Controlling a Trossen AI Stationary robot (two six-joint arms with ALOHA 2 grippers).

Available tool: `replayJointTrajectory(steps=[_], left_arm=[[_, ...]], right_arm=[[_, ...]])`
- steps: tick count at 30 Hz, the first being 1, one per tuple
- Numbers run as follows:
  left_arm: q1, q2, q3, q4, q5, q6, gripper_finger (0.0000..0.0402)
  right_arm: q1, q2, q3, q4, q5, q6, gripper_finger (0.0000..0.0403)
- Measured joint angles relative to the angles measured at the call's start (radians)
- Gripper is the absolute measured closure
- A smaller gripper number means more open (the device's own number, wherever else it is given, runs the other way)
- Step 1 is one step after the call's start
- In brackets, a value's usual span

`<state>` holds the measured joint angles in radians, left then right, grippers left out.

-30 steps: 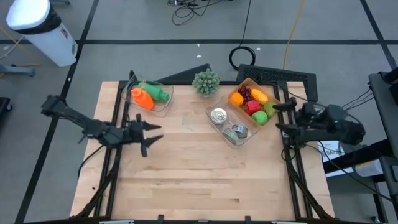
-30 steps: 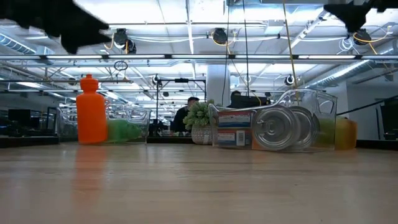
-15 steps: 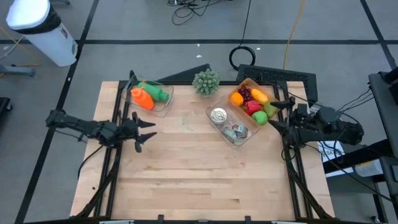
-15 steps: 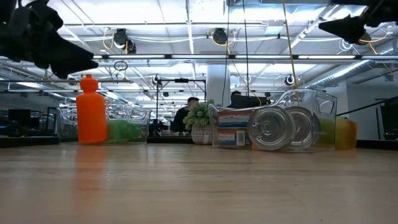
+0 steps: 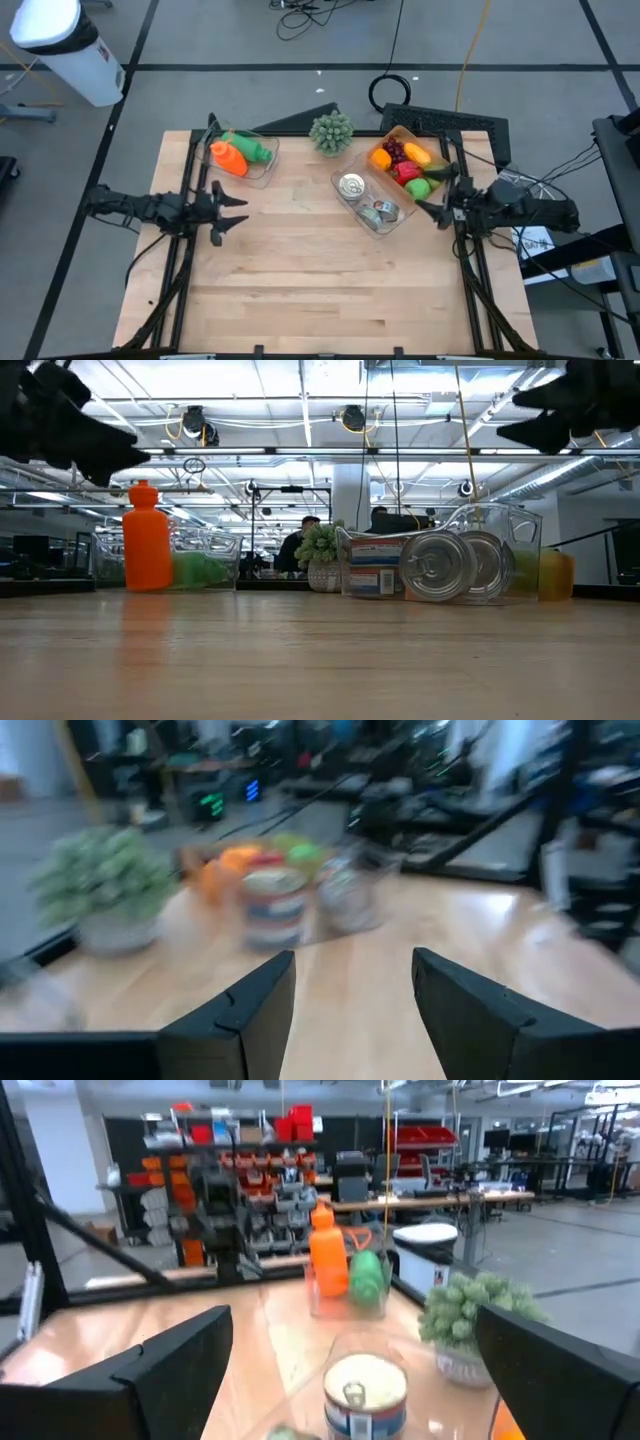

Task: Pick & Place Food Item
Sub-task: Return to Home Position

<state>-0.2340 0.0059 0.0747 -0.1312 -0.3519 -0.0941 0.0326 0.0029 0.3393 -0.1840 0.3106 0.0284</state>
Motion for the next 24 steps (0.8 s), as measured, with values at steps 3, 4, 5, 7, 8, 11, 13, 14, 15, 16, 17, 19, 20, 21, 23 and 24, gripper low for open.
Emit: replayJointTrajectory(steps=[3,4,5,7,8,11,13,14,15,16,17,19,20,21,23,24], left_arm=[[0.0,-0.001,-0.013,0.043,0.071,0.03,0.0188],[0.0,0.002,-0.014,0.043,0.088,0.035,0.0187],[0.0,0.004,-0.014,0.042,0.093,0.036,0.0188],[0.0,0.012,-0.014,0.042,0.09,0.037,0.0188],[0.0,0.014,-0.014,0.042,0.09,0.036,0.0188],[0.0,0.013,-0.014,0.042,0.09,0.035,0.0188],[0.0,0.013,-0.014,0.042,0.09,0.044,0.0188],[0.0,0.013,-0.014,0.043,0.09,0.045,0.0188],[0.0,0.013,-0.014,0.044,0.09,0.046,0.0188],[0.0,0.013,-0.015,0.045,0.089,0.047,0.0188],[0.0,0.013,-0.015,0.049,0.089,0.047,0.0188],[0.0,0.013,-0.015,0.052,0.086,0.04,0.0188],[0.0,0.013,-0.015,0.052,0.086,0.04,0.0188],[0.0,0.013,-0.015,0.052,0.086,0.04,0.0188],[0.0,0.013,-0.015,0.052,0.085,0.04,0.0188],[0.0,0.013,-0.015,0.052,0.085,0.04,0.0188]], right_arm=[[0.0,0.0,-0.042,0.023,0.004,-0.006,0.0007],[0.0,0.0,-0.059,0.055,0.003,-0.006,0.0007],[0.0,0.0,-0.081,0.089,0.001,-0.002,0.0007],[0.0,0.0,-0.13,0.171,-0.013,0.016,0.0007],[0.0,0.0,-0.157,0.217,-0.025,0.023,0.0007],[0.001,0.0,-0.231,0.355,-0.026,0.027,0.0007],[0.001,0.002,-0.267,0.392,-0.024,0.021,0.0007],[0.001,0.002,-0.281,0.424,-0.025,0.012,0.0007],[0.001,-0.001,-0.29,0.424,-0.025,0.004,0.0007],[0.001,0.0,-0.297,0.432,-0.024,-0.005,0.0007],[0.001,0.003,-0.304,0.411,-0.025,-0.013,0.0007],[0.001,0.006,-0.318,0.409,-0.025,-0.016,0.0007],[0.001,0.006,-0.321,0.405,-0.024,-0.016,0.0007],[0.001,0.007,-0.321,0.393,-0.024,-0.014,0.0007],[0.001,0.011,-0.321,0.338,-0.024,-0.012,0.0007],[0.001,0.012,-0.321,0.33,-0.024,-0.012,0.0007]])
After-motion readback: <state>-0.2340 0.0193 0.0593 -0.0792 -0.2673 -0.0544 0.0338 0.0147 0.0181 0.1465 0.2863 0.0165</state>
